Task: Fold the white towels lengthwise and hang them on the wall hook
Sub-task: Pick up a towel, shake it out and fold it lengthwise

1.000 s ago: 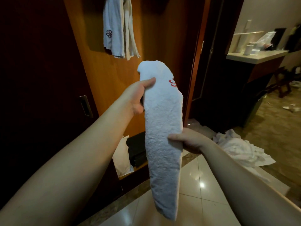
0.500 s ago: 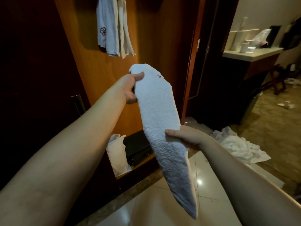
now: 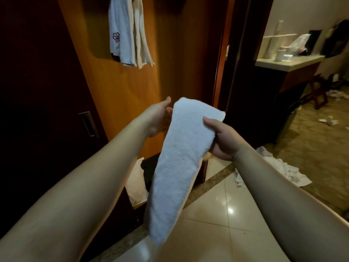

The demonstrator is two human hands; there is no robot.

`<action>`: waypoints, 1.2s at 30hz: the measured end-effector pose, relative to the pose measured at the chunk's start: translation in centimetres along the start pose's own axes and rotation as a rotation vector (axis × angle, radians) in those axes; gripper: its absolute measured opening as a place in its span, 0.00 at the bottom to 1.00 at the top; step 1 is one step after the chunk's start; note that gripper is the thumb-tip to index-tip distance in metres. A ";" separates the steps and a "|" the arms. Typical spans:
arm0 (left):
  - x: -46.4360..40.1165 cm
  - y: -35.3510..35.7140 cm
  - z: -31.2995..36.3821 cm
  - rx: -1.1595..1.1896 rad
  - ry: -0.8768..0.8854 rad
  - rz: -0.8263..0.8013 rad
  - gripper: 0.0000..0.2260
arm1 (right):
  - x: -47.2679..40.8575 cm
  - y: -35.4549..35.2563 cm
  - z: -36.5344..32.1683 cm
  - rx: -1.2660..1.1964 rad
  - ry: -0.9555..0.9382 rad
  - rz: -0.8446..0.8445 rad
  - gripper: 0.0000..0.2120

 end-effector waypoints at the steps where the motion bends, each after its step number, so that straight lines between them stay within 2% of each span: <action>1: 0.2 0.1 -0.3 -0.015 0.031 0.072 0.24 | 0.1 0.3 -0.5 -0.001 -0.029 0.044 0.24; 5: 2.1 0.6 -0.4 -0.156 0.279 0.335 0.18 | 0.2 1.5 -2.5 0.163 -0.131 0.246 0.11; 8: 5.0 1.7 -0.6 -0.127 0.453 0.445 0.16 | 0.4 2.8 -4.8 0.325 -0.211 0.382 0.15; 9: 5.9 2.3 -0.7 -0.097 0.479 0.422 0.19 | 0.3 3.2 -5.6 0.357 -0.239 0.416 0.19; 12: 7.4 4.9 -1.5 0.096 0.442 0.219 0.27 | -0.1 4.6 -7.9 0.451 -0.294 0.509 0.29; 16: 6.7 8.3 -2.5 0.281 0.353 0.023 0.37 | 0.1 6.3 -10.5 0.580 -0.376 0.594 0.28; 19: 5.8 10.6 -2.5 0.448 0.277 -0.094 0.49 | 0.2 7.3 -12.7 0.571 -0.414 0.642 0.26; 21: 5.3 11.9 -1.7 0.566 0.248 -0.127 0.54 | 0.2 8.0 -14.3 0.499 -0.420 0.658 0.27; 24: 4.2 12.8 0.0 0.679 0.226 -0.084 0.59 | 0.7 8.4 -16.0 0.340 -0.450 0.663 0.27; 27: 3.0 12.7 2.2 0.752 0.284 0.017 0.57 | 1.5 8.1 -17.1 0.210 -0.498 0.642 0.27; 31: 1.6 10.6 5.1 0.697 0.314 0.221 0.55 | 2.1 6.1 -17.9 0.119 -0.522 0.582 0.26; 32: 1.2 10.1 5.5 0.709 0.311 0.279 0.51 | 2.2 5.3 -18.0 0.106 -0.526 0.593 0.25; 34: 0.5 9.3 6.0 0.761 0.330 0.394 0.33 | 2.1 3.6 -17.8 0.102 -0.532 0.633 0.24; 35: 0.4 9.2 6.3 0.763 0.331 0.407 0.30 | 2.0 2.8 -17.6 0.119 -0.534 0.657 0.25; 36: 0.3 9.3 6.7 0.738 0.324 0.392 0.33 | 1.9 2.1 -17.4 0.156 -0.530 0.686 0.27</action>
Point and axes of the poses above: each hand's wrist, its own x-axis away from the middle knuckle, its own y-axis out of the palm, z = x × y, the point moved 3 cm from there along -x, towards the middle knuckle, and after that the axes turned 15 degrees about y, right-handed, at the moved point
